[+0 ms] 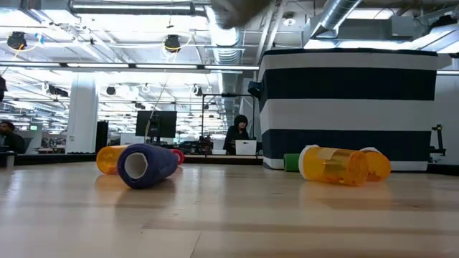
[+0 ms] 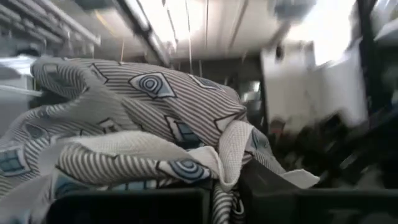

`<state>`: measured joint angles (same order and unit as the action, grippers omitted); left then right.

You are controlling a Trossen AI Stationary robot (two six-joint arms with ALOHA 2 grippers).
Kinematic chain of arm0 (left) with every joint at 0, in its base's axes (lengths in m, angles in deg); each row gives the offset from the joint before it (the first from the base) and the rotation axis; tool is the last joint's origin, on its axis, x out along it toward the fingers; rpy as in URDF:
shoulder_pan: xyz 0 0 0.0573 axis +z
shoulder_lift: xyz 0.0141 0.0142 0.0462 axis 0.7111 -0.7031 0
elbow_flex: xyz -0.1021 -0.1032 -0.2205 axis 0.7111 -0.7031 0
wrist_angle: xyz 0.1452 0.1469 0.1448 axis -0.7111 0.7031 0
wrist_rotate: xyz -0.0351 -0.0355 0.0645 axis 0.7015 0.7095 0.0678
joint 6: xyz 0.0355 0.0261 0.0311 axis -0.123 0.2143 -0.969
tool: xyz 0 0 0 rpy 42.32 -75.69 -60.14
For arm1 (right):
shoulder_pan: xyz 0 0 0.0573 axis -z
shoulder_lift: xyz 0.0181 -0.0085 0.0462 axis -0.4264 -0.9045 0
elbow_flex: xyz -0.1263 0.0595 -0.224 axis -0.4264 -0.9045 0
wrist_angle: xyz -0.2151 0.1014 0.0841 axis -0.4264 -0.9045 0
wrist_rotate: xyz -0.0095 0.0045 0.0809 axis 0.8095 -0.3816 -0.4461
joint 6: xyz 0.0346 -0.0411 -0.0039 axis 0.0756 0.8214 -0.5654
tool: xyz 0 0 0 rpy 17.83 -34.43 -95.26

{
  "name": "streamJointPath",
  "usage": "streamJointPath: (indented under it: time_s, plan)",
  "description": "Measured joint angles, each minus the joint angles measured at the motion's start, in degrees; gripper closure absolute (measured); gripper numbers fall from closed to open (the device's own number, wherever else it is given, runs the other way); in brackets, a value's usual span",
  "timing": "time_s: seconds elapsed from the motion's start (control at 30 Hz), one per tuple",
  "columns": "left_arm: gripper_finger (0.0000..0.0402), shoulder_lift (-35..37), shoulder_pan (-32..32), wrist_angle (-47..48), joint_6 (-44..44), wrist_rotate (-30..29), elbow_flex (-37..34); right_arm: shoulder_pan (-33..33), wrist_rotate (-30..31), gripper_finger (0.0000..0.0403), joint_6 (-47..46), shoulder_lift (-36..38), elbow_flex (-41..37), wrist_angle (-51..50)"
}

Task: Pick & place medical supplies in basket/bin
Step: Put the blue patient gown into the blue bin

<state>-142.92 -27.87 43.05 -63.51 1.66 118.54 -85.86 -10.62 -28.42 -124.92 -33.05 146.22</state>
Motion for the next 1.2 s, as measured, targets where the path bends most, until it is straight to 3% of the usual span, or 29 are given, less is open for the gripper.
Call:
streamJointPath:
  time_s: [0.2, 0.5, 0.93, 1.2]
  plan:
    - [0.0398, -12.61, 1.58, 2.88, -3.63, 3.08, 15.81, 0.00, -1.23, 0.0308, 0.12, -0.01, 0.00, 0.17]
    - [0.0397, -25.73, 2.75, 3.41, -9.13, 3.47, 29.83, 0.54, -1.23, 0.0308, 0.10, 0.01, 0.00, 1.01]
    - [0.0397, -37.76, 4.55, -0.89, -17.88, -2.06, 37.28, 3.24, -1.21, 0.0308, 1.31, -0.01, 0.00, 1.23]
    - [0.0392, -41.30, 5.00, 7.73, -18.04, -2.16, 37.28, 4.60, -1.22, 0.0308, 1.05, -0.01, 0.00, 1.38]
